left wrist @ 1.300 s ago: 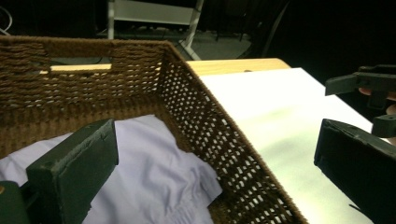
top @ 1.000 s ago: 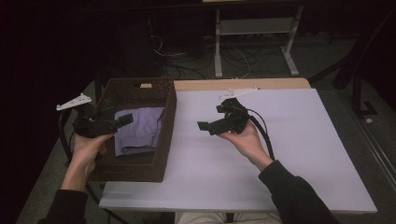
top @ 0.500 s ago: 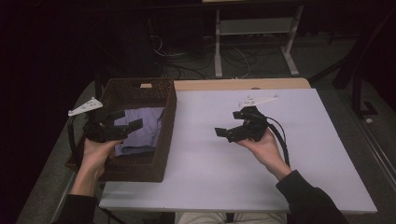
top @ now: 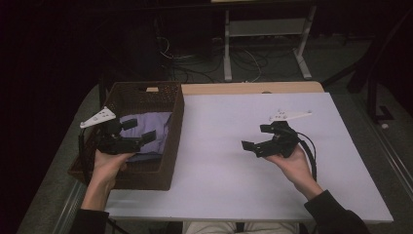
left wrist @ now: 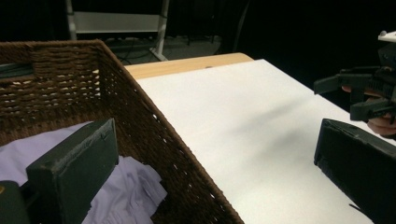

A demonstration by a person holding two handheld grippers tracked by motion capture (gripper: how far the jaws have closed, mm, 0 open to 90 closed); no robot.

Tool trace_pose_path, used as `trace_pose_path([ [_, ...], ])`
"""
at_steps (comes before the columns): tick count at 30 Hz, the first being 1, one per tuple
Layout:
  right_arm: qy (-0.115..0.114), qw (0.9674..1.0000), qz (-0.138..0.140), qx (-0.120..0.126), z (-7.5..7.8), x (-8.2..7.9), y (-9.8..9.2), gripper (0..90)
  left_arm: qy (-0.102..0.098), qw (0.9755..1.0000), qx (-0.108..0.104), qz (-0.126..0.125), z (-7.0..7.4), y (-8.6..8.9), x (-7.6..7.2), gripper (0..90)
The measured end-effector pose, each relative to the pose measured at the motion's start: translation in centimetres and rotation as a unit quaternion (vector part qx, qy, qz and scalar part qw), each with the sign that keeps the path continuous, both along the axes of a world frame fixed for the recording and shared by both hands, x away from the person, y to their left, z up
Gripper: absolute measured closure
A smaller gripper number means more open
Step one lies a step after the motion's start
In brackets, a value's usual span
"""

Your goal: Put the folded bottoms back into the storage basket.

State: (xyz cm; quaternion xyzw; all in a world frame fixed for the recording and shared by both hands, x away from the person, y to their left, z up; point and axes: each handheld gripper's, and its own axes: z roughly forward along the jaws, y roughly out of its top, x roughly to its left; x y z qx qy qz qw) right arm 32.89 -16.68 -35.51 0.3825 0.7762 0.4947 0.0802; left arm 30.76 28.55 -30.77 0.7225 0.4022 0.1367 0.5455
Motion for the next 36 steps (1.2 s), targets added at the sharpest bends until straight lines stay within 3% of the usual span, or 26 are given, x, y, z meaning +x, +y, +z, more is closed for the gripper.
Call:
trace_pose_path([
  [12,0.012,0.9997,-0.019,0.004,-1.8,-1.8,-2.9,0.1,0.004,0.9998,0.003,-0.018,-1.2,-1.1,-0.7,0.0],
  [17,0.016,0.9995,-0.026,0.0,-2.5,-2.4,-3.9,0.1,0.009,0.9996,-0.009,-0.026,-2.0,-1.8,-0.9,0.0],
  [20,0.012,0.9995,-0.03,-0.003,-2.8,-2.8,-4.6,0.1,0.018,0.9992,0.005,-0.036,-2.4,-2.3,-0.8,0.0],
  [23,0.01,0.9994,-0.033,-0.006,-3.1,-3.2,-5.4,0.2,0.013,0.9987,0.027,-0.04,-2.4,-2.8,-1.1,0.0],
  [36,0.01,0.9987,-0.047,0.016,-3.7,-5.1,-9.1,0.1,0.013,0.9977,0.046,-0.048,-2.5,-3.1,-1.3,0.0],
])
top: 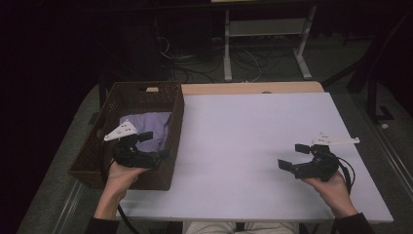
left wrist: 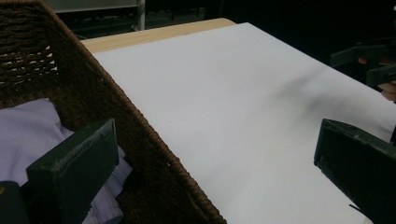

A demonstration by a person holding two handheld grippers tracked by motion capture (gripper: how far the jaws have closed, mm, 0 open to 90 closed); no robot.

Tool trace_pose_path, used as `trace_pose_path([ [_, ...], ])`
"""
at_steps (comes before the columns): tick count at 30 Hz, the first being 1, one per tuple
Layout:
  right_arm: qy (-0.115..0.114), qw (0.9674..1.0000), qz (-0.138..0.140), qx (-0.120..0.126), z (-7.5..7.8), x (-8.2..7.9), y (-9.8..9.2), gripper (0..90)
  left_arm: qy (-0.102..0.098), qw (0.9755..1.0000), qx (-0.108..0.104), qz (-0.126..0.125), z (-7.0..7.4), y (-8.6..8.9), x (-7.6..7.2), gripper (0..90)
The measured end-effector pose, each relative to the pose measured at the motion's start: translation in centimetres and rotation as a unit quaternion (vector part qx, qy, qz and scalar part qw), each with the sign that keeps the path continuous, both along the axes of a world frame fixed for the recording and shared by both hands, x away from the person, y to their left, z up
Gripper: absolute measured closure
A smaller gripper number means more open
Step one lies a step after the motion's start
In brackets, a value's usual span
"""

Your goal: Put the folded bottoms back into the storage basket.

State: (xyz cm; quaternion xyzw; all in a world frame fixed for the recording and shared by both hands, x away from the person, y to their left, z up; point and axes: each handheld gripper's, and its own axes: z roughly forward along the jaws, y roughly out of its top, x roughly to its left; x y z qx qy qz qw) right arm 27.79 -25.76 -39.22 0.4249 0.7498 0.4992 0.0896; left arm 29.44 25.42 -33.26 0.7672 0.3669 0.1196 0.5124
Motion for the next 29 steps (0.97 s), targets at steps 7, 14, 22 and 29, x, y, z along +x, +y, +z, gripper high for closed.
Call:
trace_pose_path([
  [7,0.004,0.9999,-0.015,-0.001,-0.8,-0.7,-1.9,0.2,0.004,1.0,0.003,0.0,-0.1,0.0,0.0,0.0],
  [14,0.003,0.9996,-0.027,-0.005,-1.4,-1.6,-3.2,0.2,0.011,0.9999,0.012,-0.001,-0.5,-0.2,0.2,0.0],
  [22,0.006,0.9993,-0.034,-0.013,-2.3,-2.8,-4.2,0.1,0.015,0.9998,0.014,-0.003,-0.7,-0.3,0.2,0.0],
  [29,0.007,0.9993,-0.03,-0.02,-2.6,-3.3,-4.3,0.1,0.015,0.9997,0.018,-0.003,-0.7,-0.3,0.2,0.0],
])
